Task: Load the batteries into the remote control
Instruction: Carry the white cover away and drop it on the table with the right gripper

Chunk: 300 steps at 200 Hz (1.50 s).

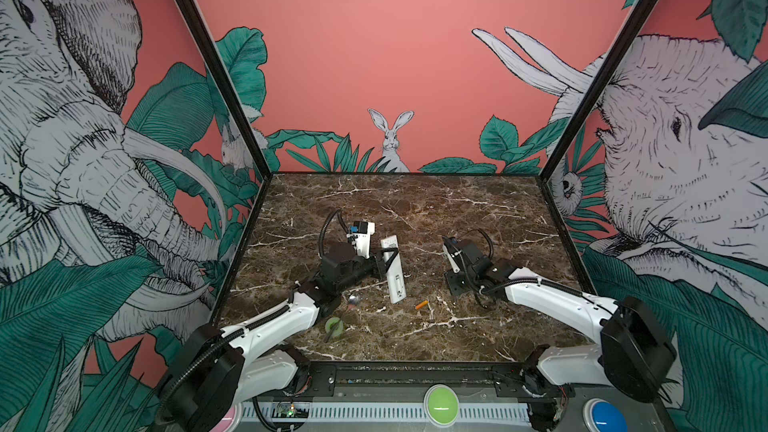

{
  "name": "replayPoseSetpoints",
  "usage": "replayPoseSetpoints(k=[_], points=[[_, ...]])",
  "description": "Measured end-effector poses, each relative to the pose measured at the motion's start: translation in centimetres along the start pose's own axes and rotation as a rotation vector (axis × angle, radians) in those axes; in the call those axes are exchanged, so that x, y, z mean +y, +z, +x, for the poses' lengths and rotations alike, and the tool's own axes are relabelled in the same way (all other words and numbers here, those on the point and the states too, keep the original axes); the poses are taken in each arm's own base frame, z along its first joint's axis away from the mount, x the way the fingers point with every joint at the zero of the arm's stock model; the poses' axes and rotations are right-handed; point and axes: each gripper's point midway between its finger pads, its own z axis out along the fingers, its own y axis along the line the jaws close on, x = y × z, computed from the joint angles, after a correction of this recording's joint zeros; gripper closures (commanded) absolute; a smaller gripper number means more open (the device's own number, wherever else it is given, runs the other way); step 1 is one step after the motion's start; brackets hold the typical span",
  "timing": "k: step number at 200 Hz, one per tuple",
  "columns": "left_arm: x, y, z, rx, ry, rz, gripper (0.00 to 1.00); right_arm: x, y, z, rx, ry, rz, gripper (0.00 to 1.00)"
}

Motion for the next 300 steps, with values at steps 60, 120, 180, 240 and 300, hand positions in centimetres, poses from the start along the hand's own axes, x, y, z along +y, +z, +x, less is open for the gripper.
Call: replayPoseSetpoints(k=[60, 120, 180, 240, 300], points=[[0.2, 0.4, 1.1, 0.023, 0.006, 0.035, 1.00, -0.4, 1.7, -0.2, 0.059, -0.005, -0.005, 0.80], [-0.1, 0.3, 0.7, 0.011, 0.029, 0.055, 1.00, -0.8, 3.0, 0.9, 0.122, -0.015, -0.002, 0.80], [0.1, 0.4, 0.3, -0.002, 0.027, 0.059, 1.00, -1.0, 3.4, 1.3, 0.143, -0.013, -0.003, 0.77], [0.6, 0.6, 0.4, -0.002, 0.016, 0.052, 1.00, -0.9, 3.9, 1.7, 0.162, -0.015, -0.010, 0.74], [0.7, 0.7, 0.3, -0.008, 0.009, 0.052, 1.00, -1.0, 4.1, 1.8, 0.168, -0.019, -0.009, 0.66]])
